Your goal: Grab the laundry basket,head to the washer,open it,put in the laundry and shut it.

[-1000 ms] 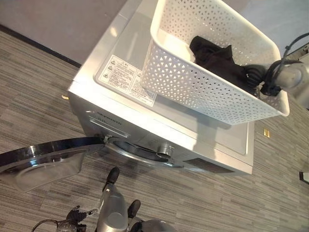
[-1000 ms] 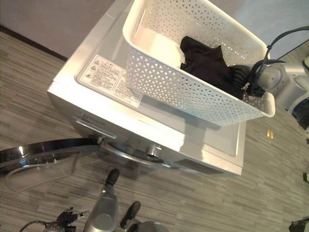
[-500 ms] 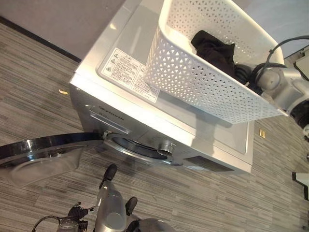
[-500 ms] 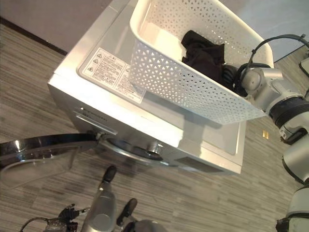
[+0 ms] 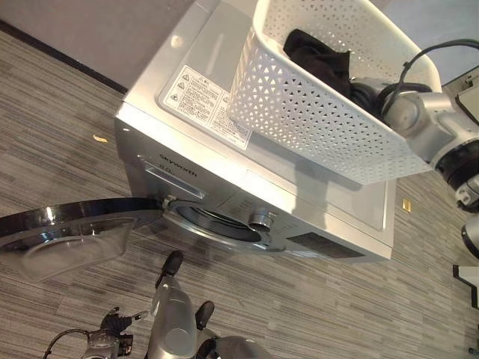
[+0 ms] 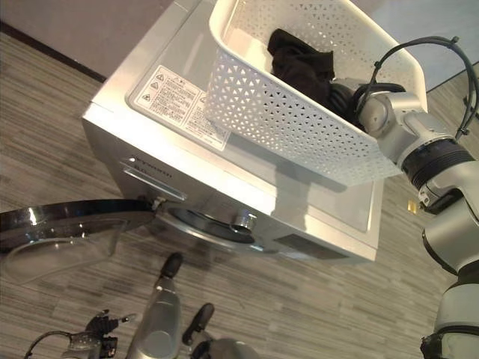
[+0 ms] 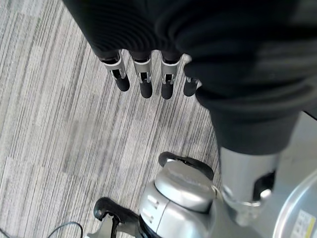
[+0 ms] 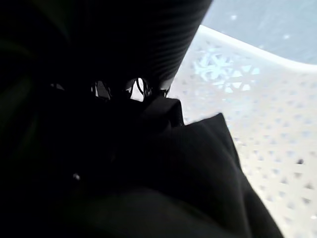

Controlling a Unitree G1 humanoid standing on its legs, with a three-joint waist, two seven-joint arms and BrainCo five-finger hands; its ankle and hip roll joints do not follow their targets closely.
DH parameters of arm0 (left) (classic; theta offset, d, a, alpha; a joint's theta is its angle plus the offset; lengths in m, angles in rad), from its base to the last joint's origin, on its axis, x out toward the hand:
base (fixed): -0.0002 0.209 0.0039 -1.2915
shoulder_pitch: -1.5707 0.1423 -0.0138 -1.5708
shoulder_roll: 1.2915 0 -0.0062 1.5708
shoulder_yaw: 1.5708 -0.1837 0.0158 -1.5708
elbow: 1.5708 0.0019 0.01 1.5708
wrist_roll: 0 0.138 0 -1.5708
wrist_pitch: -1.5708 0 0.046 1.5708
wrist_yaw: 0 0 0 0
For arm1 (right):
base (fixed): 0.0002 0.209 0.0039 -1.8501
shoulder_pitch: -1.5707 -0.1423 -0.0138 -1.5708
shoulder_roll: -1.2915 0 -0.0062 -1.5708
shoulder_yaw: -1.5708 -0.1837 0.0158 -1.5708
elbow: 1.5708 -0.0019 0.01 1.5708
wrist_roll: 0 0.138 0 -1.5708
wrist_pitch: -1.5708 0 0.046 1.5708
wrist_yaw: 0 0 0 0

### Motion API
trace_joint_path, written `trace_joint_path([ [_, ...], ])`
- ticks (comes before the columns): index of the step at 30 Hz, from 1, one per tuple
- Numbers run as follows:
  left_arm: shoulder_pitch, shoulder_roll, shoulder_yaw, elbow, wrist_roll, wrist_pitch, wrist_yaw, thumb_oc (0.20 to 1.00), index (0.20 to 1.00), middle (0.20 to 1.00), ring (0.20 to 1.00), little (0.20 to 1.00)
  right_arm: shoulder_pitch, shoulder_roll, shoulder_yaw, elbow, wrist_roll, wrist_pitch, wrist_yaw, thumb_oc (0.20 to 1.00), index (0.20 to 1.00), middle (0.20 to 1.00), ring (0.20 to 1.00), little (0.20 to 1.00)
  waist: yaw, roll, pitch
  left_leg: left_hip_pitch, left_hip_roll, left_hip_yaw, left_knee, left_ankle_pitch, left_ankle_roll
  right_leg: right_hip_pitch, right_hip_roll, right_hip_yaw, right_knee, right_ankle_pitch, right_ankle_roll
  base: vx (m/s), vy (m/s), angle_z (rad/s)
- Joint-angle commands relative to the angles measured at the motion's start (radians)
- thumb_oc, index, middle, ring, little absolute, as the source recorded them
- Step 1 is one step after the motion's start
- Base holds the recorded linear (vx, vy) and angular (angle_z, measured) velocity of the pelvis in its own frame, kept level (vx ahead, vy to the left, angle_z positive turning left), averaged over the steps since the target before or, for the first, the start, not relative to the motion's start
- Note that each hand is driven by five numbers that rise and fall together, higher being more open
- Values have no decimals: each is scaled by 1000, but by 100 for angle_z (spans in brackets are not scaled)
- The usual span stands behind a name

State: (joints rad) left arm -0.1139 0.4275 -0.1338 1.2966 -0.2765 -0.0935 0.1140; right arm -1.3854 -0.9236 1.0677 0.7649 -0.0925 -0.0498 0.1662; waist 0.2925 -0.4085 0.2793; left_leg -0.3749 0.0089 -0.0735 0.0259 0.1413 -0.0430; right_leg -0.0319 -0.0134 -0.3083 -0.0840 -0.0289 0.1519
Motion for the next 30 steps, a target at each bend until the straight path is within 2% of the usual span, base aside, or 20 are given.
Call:
trace_joint_path([
  [1,-1,21,-8,-12,10,-16,22,1000,1000,1000,1000,1000,-25,-8,-58,-62,30,-23,-83,200,200,200,200,200,18,11,8,37,52,-59,-108,4,-7,-10,-140,5,43,176,48,0,0,0],
  [2,0,14,-10,-15,21,-16,25,1000,1000,1000,1000,1000,-6,-45,-110,-93,40,-32,-115,200,200,200,200,200,11,28,-7,41,48,-60,-106,2,-6,-6,-144,3,43,164,48,0,0,0],
  [6,1,-3,-4,-2,47,-11,25,1000,1000,1000,1000,1000,10,-124,-188,-180,49,-46,-166,200,200,200,200,200,0,44,-37,52,42,-57,-107,-1,-7,9,-149,-4,39,149,49,-11,-15,5],
  [9,9,-19,0,1,78,-8,25,1000,1000,1000,1000,1000,89,-178,-316,-244,53,-60,-221,200,200,200,200,200,-13,67,-68,66,37,-55,-106,-7,-6,23,-155,-8,37,139,50,1,-6,5],
  [14,12,-43,-9,14,144,1,30,1000,1000,1000,1000,1000,200,-232,-512,-309,19,-77,-326,200,200,200,200,200,-21,103,-116,90,26,-50,-108,-15,-5,52,-165,-16,30,119,51,7,-4,5],
  [17,13,-50,-16,19,166,3,32,1000,1000,1000,1000,1000,249,-248,-580,-337,3,-85,-356,200,200,200,200,200,-23,116,-134,99,22,-51,-109,-17,-5,61,-170,-21,27,114,52,16,2,5],
  [18,15,-58,-18,19,178,5,33,1000,1000,1000,1000,1000,258,-252,-615,-352,4,-92,-383,200,200,200,200,200,-27,128,-145,104,20,-50,-110,-18,-4,65,-172,-22,25,110,52,0,0,0],
  [19,23,-69,-21,29,203,7,40,1000,1000,1000,1000,1000,325,-252,-721,-390,13,-111,-433,200,200,200,200,200,-32,150,-173,114,12,-51,-112,-21,-4,78,-179,-26,19,107,53,17,3,8],
  [24,36,-83,-31,40,235,9,52,1000,1000,1000,1000,1000,393,-232,-809,-422,-2,-123,-472,200,200,200,200,200,-35,172,-201,127,7,-50,-113,-25,-4,92,-183,-34,11,99,52,4,3,7],
  [30,51,-95,-42,70,254,19,46,1000,1000,1000,1000,1000,393,-194,-794,-406,16,-128,-459,200,200,200,200,200,-37,187,-221,142,7,-47,-113,-24,-3,103,-183,-28,11,96,51,0,0,0],
])
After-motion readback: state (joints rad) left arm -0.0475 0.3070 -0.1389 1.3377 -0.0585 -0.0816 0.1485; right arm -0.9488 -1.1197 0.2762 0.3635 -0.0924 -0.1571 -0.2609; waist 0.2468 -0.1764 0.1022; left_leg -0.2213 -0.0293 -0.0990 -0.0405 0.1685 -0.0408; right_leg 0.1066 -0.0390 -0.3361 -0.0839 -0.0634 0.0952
